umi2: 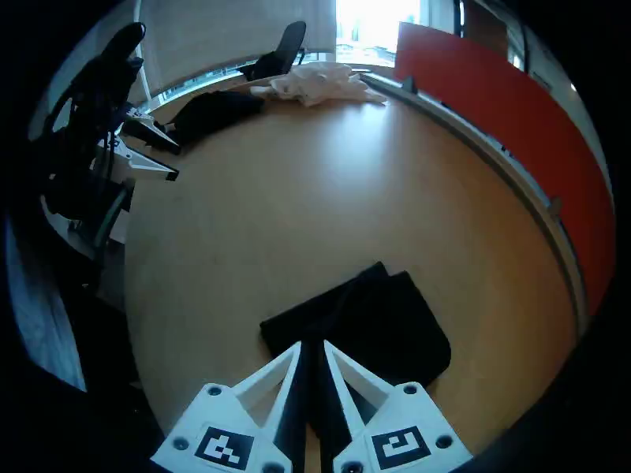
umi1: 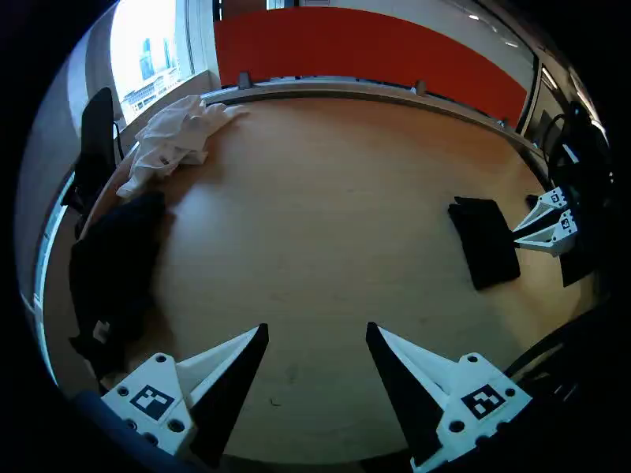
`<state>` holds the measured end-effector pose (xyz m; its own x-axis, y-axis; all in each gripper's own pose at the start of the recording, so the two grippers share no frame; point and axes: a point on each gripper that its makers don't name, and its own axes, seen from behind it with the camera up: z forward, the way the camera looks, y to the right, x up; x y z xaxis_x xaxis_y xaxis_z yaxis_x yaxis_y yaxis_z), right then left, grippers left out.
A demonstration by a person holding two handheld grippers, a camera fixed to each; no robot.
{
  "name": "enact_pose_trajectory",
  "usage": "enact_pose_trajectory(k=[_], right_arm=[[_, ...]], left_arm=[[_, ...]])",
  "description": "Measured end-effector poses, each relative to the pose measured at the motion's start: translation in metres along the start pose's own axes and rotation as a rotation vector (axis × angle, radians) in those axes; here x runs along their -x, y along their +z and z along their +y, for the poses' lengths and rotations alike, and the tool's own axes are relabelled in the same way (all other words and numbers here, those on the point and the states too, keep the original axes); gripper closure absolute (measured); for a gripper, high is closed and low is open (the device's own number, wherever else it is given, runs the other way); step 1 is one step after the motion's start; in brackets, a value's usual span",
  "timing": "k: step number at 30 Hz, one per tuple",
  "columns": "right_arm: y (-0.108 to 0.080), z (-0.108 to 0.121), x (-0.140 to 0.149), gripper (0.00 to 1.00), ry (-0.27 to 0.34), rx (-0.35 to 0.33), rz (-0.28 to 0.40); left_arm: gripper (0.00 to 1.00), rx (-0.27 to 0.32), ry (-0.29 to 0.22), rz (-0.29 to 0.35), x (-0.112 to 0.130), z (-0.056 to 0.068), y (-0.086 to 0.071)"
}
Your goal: Fold towel
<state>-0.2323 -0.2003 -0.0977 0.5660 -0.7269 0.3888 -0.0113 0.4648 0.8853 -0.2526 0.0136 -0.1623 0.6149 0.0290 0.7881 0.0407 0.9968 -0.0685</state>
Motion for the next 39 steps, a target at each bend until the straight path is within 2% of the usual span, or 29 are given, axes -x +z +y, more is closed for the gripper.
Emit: enact_pose_trajectory(k=[7,10,13,17,18,23,39], right_arm=[[-0.001,-0.001,0.001,0.94,0.001,-0.003,0.001],[-0.001,-0.001,0.001,0.9,0.003,-0.003,0.002],[-0.002,-0.002,0.001,0.8,0.006,-0.005,0.003],[-0.003,-0.002,0.002,0.43,0.01,-0.002,0.004],[-0.004,-0.002,0.002,0.37,0.011,0.001,0.003],[-0.006,-0.001,0.008,0.22,0.019,0.011,-0.001],[-0.016,0.007,0.051,0.21,0.072,0.053,-0.052]], left_arm=[[0.08,-0.003,0.0,-0.001,0.001,-0.001,0.0],[0.08,-0.003,0.002,-0.001,0.001,-0.001,0.0],[0.08,-0.003,0.004,-0.002,0.002,0.0,0.0],[0.08,-0.002,0.006,-0.002,0.002,0.001,-0.001],[0.08,-0.002,0.006,-0.001,0.002,0.001,-0.001],[0.08,-0.001,0.006,0.001,0.0,0.002,-0.001],[0.08,0.002,0.011,0.001,0.0,0.005,-0.001]])
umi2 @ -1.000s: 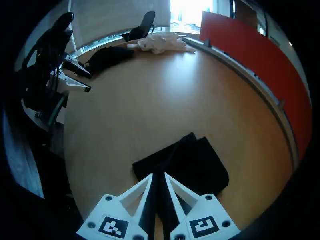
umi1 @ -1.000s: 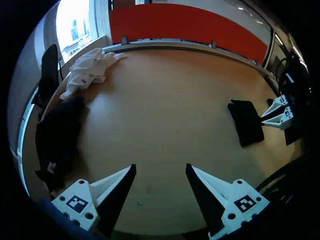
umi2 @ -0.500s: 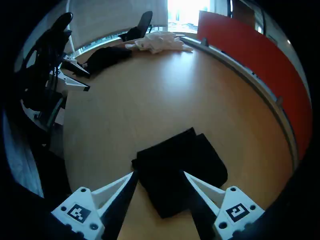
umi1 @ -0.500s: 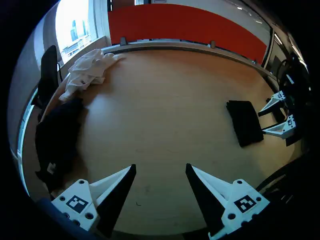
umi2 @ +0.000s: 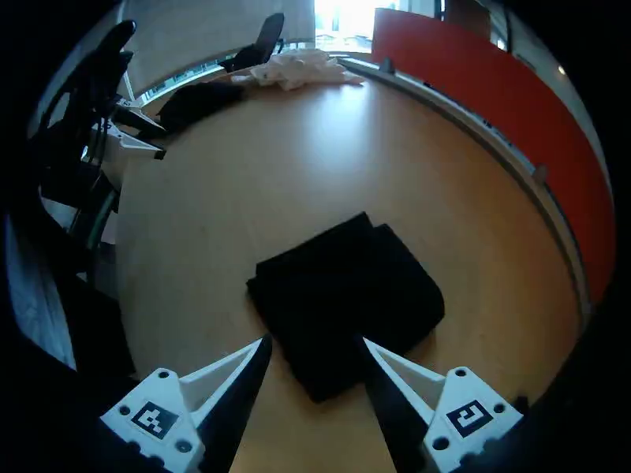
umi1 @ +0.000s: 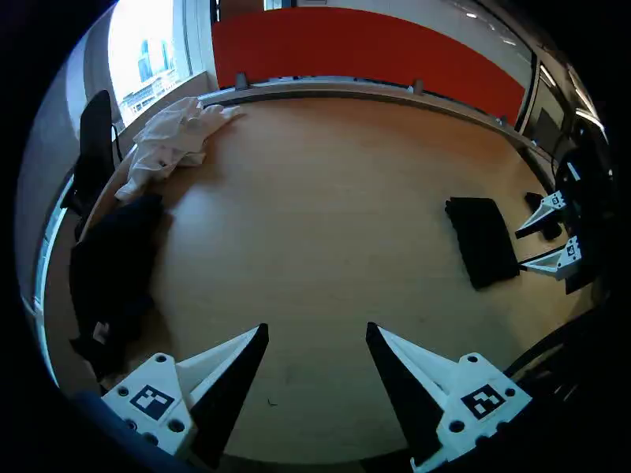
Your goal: Fold towel
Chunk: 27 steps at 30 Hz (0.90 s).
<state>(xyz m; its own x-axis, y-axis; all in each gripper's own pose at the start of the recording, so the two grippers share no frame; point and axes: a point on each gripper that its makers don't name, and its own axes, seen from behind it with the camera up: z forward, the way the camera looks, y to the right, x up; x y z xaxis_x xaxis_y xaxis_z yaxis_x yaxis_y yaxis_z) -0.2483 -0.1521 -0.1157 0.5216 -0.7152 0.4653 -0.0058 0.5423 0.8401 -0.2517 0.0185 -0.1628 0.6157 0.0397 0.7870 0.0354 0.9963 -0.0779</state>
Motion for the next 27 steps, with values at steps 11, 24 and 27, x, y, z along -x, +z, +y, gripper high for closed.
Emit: enact_pose_trajectory(k=[11,24,27], right_arm=[[-0.003,0.003,0.033,0.21,0.038,0.019,-0.037],[0.0,-0.001,0.062,0.27,0.073,0.018,-0.078],[0.002,-0.001,0.066,0.34,0.08,0.017,-0.087]], left_arm=[[0.08,0.002,0.011,0.001,-0.002,0.002,0.001],[0.08,0.006,0.017,0.0,-0.001,0.006,0.002],[0.08,0.008,0.016,-0.001,0.0,0.007,0.001]])
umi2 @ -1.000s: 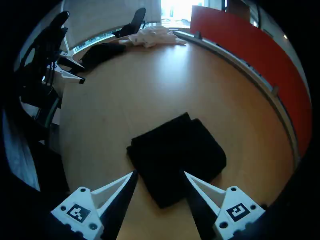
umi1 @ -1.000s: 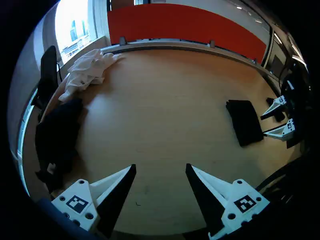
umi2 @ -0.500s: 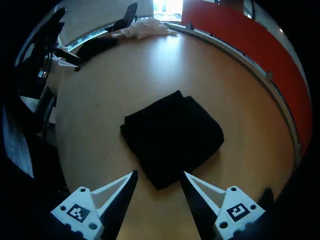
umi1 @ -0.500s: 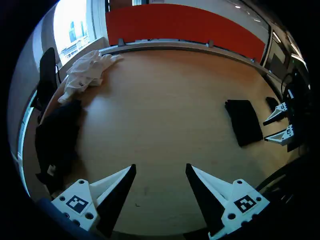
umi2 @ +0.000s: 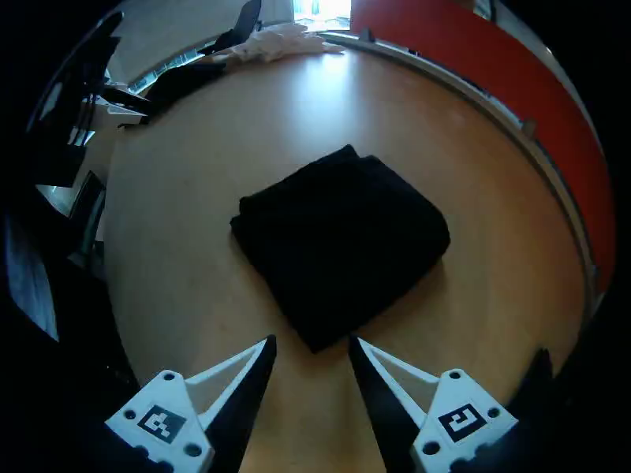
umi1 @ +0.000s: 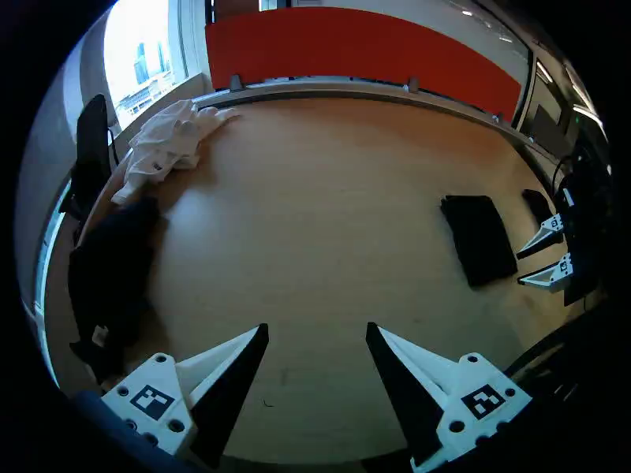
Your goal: Fold towel
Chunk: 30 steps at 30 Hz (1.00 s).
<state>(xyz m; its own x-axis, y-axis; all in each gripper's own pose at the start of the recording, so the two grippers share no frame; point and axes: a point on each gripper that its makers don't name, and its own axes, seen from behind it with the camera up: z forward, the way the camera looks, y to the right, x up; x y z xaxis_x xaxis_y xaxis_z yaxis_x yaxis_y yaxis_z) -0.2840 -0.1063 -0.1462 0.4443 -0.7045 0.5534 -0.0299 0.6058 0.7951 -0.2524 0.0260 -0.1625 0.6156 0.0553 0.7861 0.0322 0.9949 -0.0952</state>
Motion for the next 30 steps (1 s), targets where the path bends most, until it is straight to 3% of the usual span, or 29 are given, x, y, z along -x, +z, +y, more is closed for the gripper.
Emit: enact_pose_trajectory(k=[7,12,20,30], right_arm=[[0.003,0.003,0.004,0.5,0.03,0.01,-0.01],[0.007,0.004,0.006,0.55,0.048,0.014,-0.015],[0.012,0.004,0.006,0.75,0.058,0.021,-0.015],[0.01,0.006,0.006,0.92,0.064,0.033,-0.008]], left_arm=[[0.08,0.002,0.001,-0.002,0.0,0.002,0.001],[0.08,0.002,0.0,-0.001,0.0,0.002,0.001],[0.08,0.001,-0.001,-0.004,0.001,0.0,0.001],[0.08,0.001,0.0,-0.004,0.001,0.001,0.002]])
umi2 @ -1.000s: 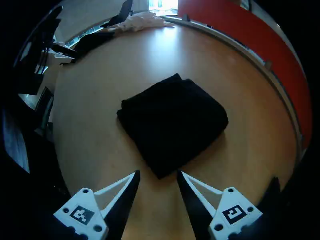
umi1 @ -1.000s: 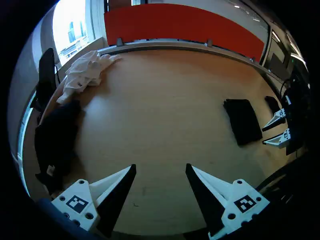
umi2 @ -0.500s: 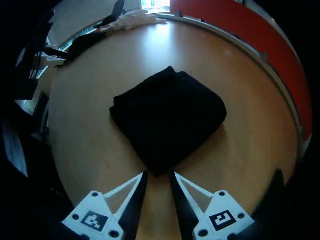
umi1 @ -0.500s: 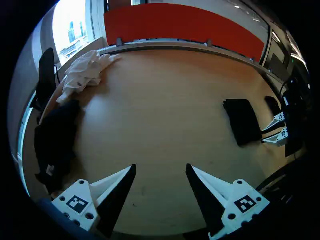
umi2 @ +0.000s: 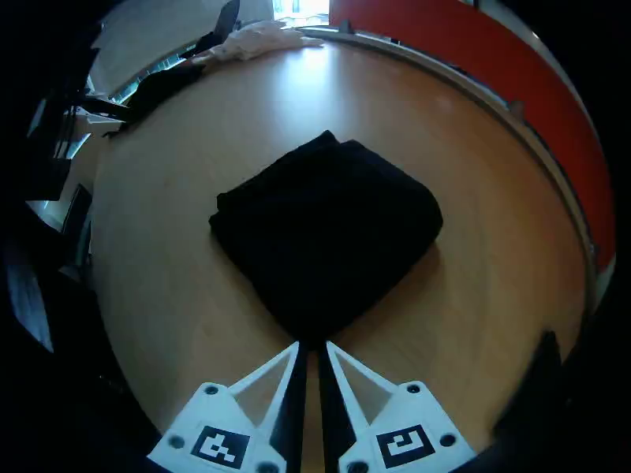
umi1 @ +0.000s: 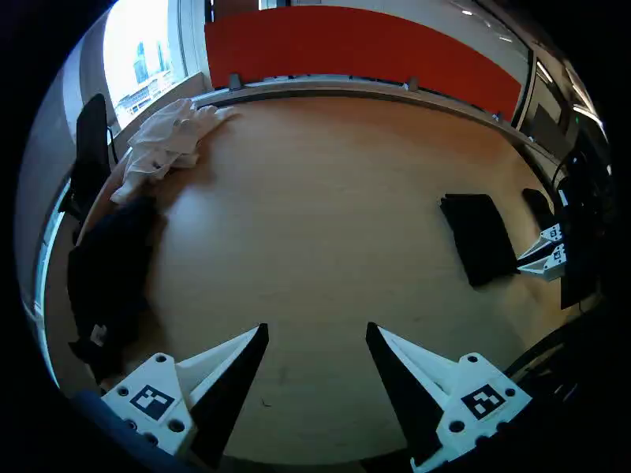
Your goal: Fold towel
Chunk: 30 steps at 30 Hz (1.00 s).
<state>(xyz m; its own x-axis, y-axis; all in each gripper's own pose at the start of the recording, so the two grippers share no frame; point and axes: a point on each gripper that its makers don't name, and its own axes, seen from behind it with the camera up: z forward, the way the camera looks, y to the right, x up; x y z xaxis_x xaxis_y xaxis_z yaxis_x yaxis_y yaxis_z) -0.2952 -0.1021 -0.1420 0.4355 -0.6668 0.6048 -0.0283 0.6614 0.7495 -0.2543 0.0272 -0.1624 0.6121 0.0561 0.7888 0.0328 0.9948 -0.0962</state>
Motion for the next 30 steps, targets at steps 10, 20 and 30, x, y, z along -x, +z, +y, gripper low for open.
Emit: enact_pose_trajectory(k=[10,20,30], right_arm=[[-0.003,0.0,-0.006,0.95,-0.009,0.006,0.022],[-0.028,0.008,-0.04,0.95,-0.031,0.033,0.1],[-0.065,0.026,-0.092,0.95,-0.074,0.098,0.207]], left_arm=[[0.08,0.001,-0.001,0.0,0.001,-0.001,0.0],[0.08,0.005,-0.003,0.009,0.0,-0.002,0.001],[0.08,0.016,0.004,0.033,-0.009,0.0,0.001]])
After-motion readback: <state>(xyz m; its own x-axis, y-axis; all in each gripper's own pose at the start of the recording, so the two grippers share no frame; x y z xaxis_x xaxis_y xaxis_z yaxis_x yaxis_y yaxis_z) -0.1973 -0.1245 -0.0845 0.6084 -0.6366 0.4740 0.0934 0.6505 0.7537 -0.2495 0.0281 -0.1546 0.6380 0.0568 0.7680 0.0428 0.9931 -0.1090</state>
